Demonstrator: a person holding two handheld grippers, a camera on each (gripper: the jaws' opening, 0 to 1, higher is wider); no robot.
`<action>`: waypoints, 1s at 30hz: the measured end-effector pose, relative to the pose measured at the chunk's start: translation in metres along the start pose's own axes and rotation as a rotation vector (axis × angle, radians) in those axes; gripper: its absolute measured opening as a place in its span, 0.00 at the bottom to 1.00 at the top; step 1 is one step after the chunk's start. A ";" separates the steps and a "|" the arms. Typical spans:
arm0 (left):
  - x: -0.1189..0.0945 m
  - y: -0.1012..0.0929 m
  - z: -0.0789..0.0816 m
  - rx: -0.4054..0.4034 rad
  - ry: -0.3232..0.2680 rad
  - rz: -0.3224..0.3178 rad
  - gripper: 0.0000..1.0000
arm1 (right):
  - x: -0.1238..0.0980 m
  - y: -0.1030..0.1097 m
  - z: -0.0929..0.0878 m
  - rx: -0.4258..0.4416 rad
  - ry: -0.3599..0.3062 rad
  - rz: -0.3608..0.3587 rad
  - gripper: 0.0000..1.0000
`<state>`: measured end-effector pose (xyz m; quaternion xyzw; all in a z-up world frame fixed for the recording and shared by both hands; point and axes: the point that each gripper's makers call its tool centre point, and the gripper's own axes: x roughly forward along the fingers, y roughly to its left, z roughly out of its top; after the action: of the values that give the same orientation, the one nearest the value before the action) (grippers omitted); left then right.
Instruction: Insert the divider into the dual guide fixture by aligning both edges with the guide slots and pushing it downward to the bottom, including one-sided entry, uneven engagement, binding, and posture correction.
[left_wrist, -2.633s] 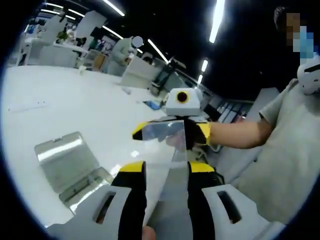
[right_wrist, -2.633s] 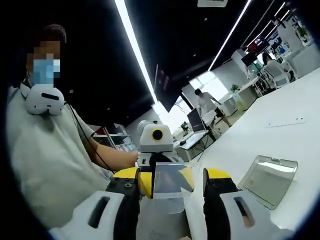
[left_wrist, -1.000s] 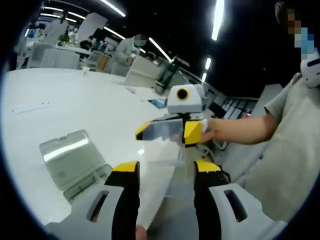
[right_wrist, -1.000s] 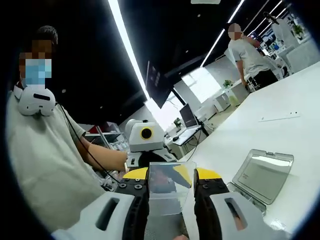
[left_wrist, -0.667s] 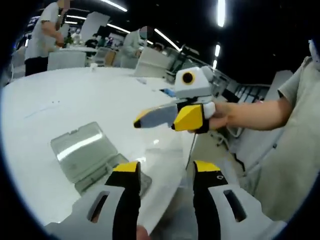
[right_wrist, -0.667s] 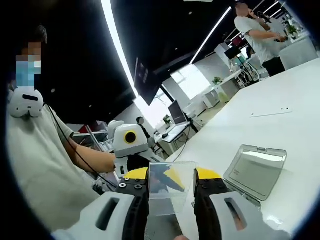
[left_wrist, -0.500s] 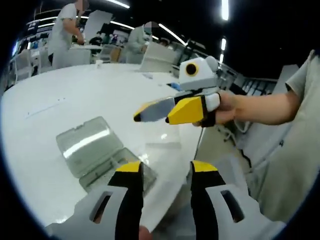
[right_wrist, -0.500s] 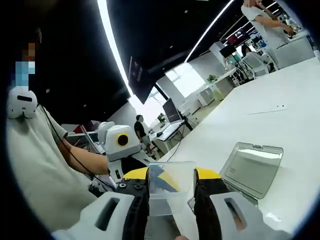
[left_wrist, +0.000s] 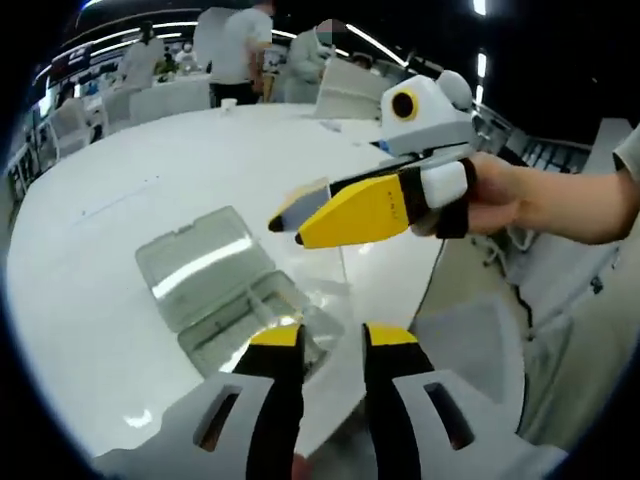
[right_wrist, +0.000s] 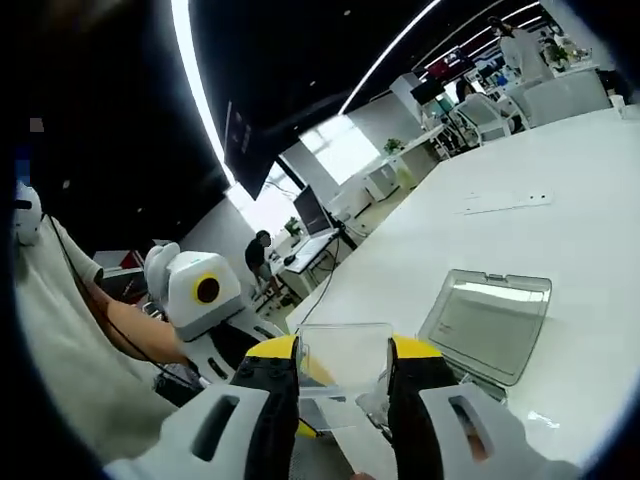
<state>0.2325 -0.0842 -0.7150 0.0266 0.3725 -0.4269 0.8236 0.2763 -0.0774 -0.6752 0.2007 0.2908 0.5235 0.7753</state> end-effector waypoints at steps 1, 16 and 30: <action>0.001 0.002 -0.001 -0.006 0.005 0.012 0.19 | 0.000 0.000 0.000 0.003 0.001 -0.002 0.30; 0.006 0.017 -0.006 0.008 0.055 0.147 0.13 | 0.008 -0.013 -0.007 0.063 0.034 -0.104 0.30; 0.009 0.029 -0.005 -0.027 0.047 0.218 0.15 | 0.012 -0.020 -0.017 0.141 0.067 -0.175 0.29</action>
<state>0.2544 -0.0701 -0.7320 0.0661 0.3925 -0.3291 0.8563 0.2824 -0.0739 -0.7030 0.2109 0.3694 0.4383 0.7918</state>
